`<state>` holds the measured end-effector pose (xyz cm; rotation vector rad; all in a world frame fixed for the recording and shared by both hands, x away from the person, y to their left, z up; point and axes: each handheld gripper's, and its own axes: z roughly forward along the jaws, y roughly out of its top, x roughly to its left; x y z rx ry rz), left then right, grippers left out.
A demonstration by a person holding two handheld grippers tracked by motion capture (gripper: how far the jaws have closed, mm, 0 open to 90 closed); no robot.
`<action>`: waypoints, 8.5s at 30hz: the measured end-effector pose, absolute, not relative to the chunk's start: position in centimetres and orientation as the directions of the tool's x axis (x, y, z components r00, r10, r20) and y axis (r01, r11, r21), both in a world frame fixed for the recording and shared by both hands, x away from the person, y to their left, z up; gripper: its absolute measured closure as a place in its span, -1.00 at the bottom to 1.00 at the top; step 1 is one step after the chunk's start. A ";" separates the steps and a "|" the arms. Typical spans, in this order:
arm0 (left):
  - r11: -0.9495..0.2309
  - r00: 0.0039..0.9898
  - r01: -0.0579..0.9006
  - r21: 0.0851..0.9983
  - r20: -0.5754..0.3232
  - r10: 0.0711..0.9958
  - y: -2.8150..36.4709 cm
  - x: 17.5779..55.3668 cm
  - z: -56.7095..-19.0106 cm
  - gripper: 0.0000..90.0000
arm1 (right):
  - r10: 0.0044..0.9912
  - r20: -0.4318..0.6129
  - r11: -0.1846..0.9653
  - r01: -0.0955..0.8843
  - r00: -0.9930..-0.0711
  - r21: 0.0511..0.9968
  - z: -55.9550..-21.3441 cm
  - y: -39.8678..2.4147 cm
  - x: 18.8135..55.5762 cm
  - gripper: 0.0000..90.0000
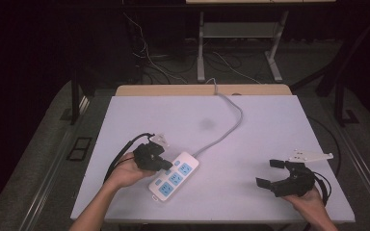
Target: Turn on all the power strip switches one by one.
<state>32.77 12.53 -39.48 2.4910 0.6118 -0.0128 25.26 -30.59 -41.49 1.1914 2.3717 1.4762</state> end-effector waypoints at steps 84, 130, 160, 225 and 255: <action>-0.664 0.884 0.444 0.602 -0.173 0.435 13.7 32.1 -38.9 0.99 | 0.668 0.295 0.219 0.559 -0.683 0.799 -41.5 -30.9 25.3 -0.99; -0.708 0.904 0.400 0.582 -0.124 0.409 10.3 35.1 -37.7 0.98 | 0.662 0.297 0.223 0.559 -0.688 0.798 -41.5 -30.9 25.4 -0.99; -0.725 0.898 0.424 0.543 -0.149 0.413 10.1 35.6 -40.1 0.98 | 0.661 0.298 0.225 0.561 -0.689 0.797 -41.5 -30.9 25.4 -0.99; -0.681 0.873 0.471 0.561 -0.183 0.452 10.9 35.2 -40.4 0.98 | 0.666 0.294 0.222 0.559 -0.685 0.799 -41.4 -31.0 25.2 -0.99; -0.416 0.753 0.511 0.752 -0.157 0.639 16.5 33.7 -35.5 -0.38 | 0.660 0.300 0.224 0.561 -0.689 0.797 -41.5 -30.6 25.2 -0.99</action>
